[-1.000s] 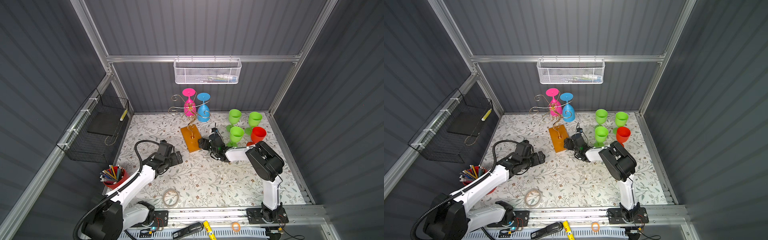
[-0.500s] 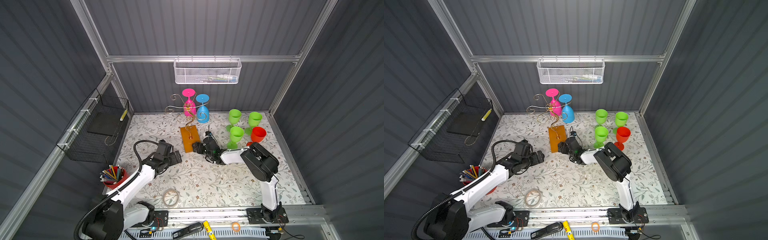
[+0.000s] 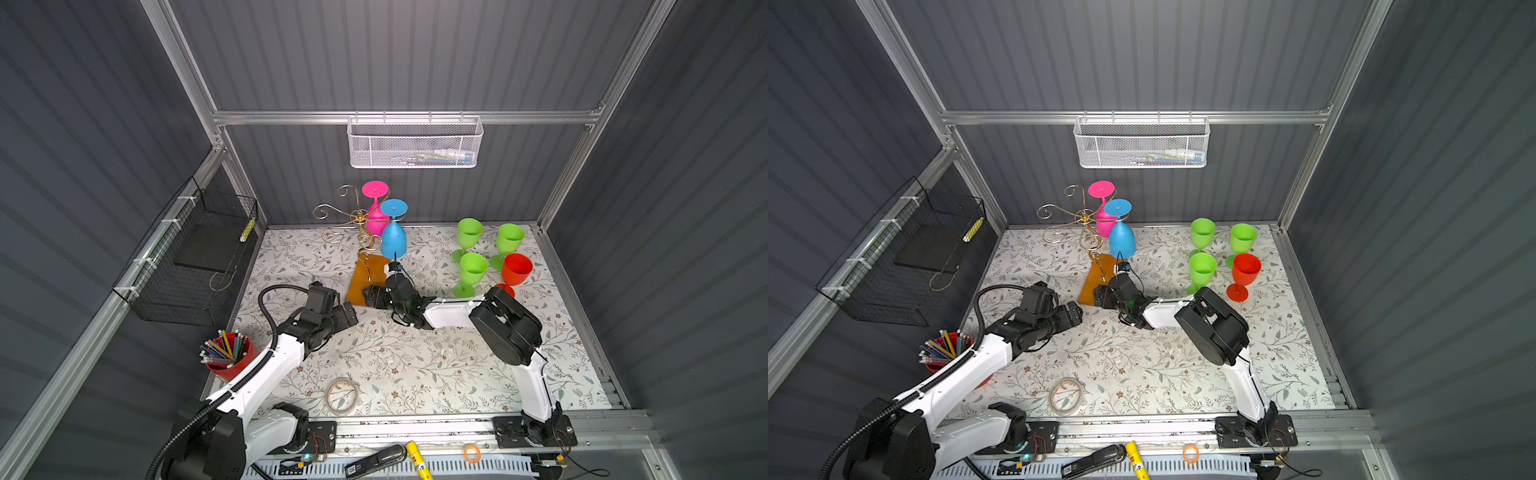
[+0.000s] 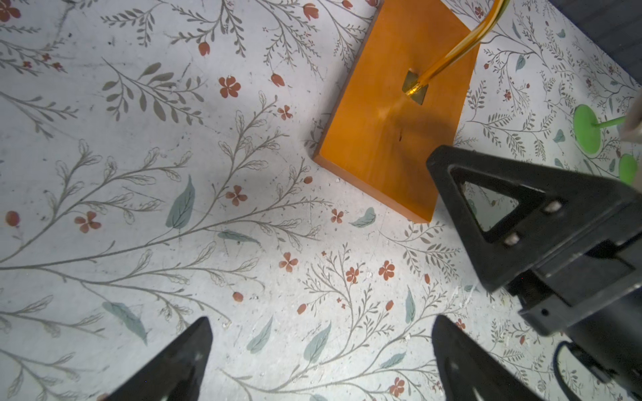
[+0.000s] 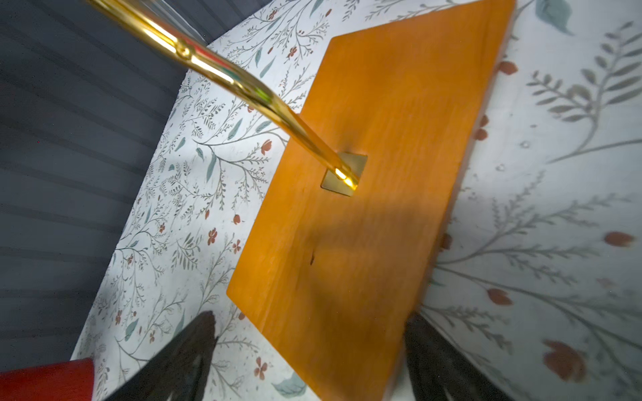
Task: Take the wine glass off the wine glass rack
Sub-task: Rotate the wine glass rack at the top-center of the table.
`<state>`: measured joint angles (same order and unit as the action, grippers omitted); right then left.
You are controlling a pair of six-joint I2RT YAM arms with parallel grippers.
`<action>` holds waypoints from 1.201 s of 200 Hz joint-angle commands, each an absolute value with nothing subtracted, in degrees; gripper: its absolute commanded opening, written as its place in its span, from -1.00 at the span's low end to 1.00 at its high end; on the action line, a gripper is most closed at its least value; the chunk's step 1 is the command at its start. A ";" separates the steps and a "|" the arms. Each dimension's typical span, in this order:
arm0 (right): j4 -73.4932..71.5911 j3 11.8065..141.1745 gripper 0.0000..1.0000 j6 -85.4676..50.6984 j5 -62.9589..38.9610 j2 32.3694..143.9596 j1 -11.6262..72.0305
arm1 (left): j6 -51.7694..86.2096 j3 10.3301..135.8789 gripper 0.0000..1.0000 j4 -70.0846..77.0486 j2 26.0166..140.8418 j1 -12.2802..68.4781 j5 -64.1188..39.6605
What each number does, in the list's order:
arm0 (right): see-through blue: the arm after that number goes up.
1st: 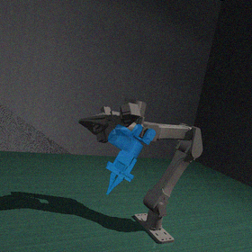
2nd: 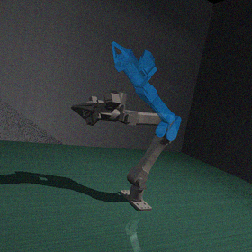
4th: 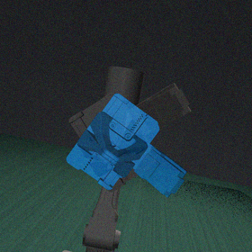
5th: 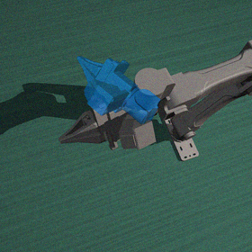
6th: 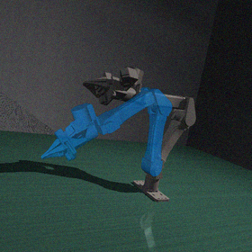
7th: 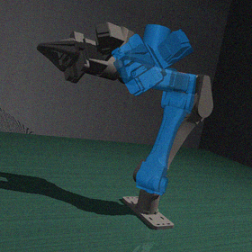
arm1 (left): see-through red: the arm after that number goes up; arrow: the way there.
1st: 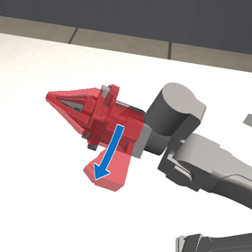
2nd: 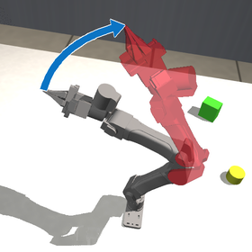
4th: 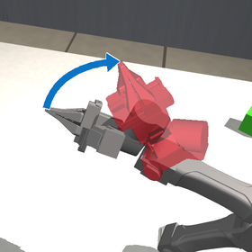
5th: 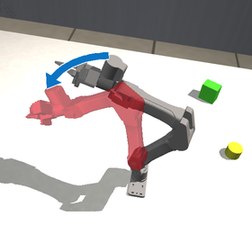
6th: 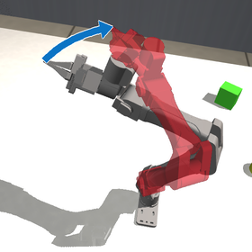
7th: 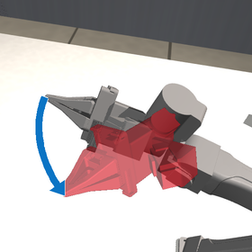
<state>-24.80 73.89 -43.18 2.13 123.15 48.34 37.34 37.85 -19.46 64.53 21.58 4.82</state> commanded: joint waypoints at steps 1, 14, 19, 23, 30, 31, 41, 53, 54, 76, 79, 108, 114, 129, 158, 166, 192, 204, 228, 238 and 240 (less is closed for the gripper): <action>-23.61 75.55 0.71 -42.29 -2.73 125.11 48.60 | 38.69 37.31 0.97 -20.13 63.98 21.09 3.78; -25.05 74.06 0.70 -42.36 -2.91 124.28 48.61 | 38.96 37.35 0.97 -19.97 64.12 21.09 3.35; -25.86 73.28 0.70 -42.28 -2.74 123.80 48.60 | 39.07 37.28 0.97 -19.90 64.16 21.10 3.18; -26.37 72.51 0.70 -42.15 -2.60 123.48 48.60 | 39.14 37.27 0.97 -19.87 64.13 21.09 3.02; -27.09 71.35 0.70 -41.95 -2.31 122.77 48.60 | 39.35 37.18 0.96 -19.57 64.29 21.12 2.67; -27.17 71.19 0.71 -41.94 -2.26 122.69 48.60 | 39.32 37.18 0.96 -19.54 64.31 21.10 2.61; -27.95 69.64 0.70 -41.67 -2.02 121.64 48.66 | 39.44 37.09 0.96 -18.99 64.66 21.09 1.92; -29.36 67.28 0.70 -41.42 -1.46 120.33 48.69 | 39.48 36.93 0.95 -17.74 65.54 21.09 0.30; -29.53 66.95 0.70 -41.41 -1.43 120.24 48.74 | 39.47 36.92 0.95 -17.57 65.68 21.09 0.10; -32.78 61.75 0.70 -40.24 0.32 117.39 49.17 | 38.91 37.10 0.91 -15.34 68.27 21.17 -3.04; -33.08 61.01 0.70 -40.03 0.50 116.96 49.21 | 38.85 37.07 0.91 -15.04 68.58 21.18 -3.41; -36.24 54.95 0.69 -38.14 2.46 112.41 49.39 | 37.87 36.56 0.86 -11.06 69.82 22.14 -5.53; -36.68 53.79 0.69 -37.62 2.95 111.39 49.45 | 37.43 36.76 0.85 -10.48 70.16 22.72 -5.62; -37.89 50.74 0.67 -36.32 4.18 108.77 49.82 | 36.18 37.57 0.82 -9.64 71.52 25.18 -4.95; -38.76 45.69 0.62 -32.08 9.23 102.92 51.83 | 34.32 38.83 0.79 -7.25 75.40 30.31 -3.73; -38.57 44.68 0.62 -30.85 10.42 101.41 52.48 | 34.30 38.77 0.78 -6.00 76.41 30.75 -3.99; -36.91 41.12 0.57 -27.35 14.76 95.01 54.70 | 33.91 39.45 0.72 -2.66 79.60 31.63 -5.35; -36.31 39.19 0.55 -25.42 17.63 91.69 56.14 | 33.51 40.47 0.69 -2.03 81.07 32.05 -5.45; -32.65 36.73 0.52 -22.75 22.32 85.10 58.04 | 32.87 42.32 0.67 -0.47 83.92 33.06 -5.87; -30.82 35.87 0.51 -22.05 24.08 82.02 58.51 | 32.45 43.57 0.67 -0.09 85.25 33.76 -5.87; -30.45 35.66 0.51 -21.93 24.46 81.37 58.53 | 32.35 43.78 0.67 -0.09 85.56 33.93 -5.82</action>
